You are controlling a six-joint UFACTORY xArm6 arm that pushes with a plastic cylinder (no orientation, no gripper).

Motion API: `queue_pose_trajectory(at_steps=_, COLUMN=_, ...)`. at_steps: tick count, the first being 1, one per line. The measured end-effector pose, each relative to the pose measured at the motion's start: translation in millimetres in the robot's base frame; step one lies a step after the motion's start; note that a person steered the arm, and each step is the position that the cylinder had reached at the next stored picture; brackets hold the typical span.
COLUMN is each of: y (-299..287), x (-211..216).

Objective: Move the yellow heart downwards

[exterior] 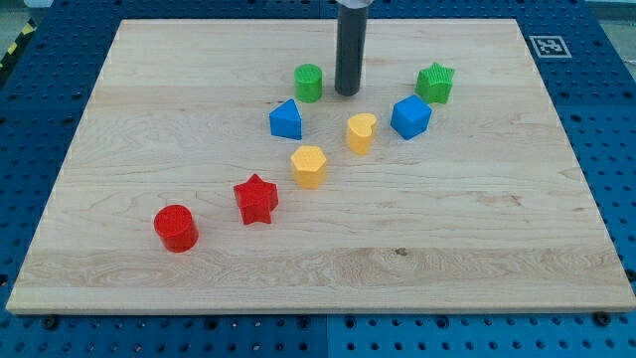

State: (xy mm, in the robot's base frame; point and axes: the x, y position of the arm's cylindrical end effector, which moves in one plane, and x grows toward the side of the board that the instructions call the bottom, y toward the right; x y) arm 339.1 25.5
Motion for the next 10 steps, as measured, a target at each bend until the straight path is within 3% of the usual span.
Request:
queue_pose_trajectory(at_steps=3, y=-33, x=0)
queue_pose_trajectory(at_steps=6, y=33, x=28)
queue_pose_trajectory(at_steps=10, y=28, x=49)
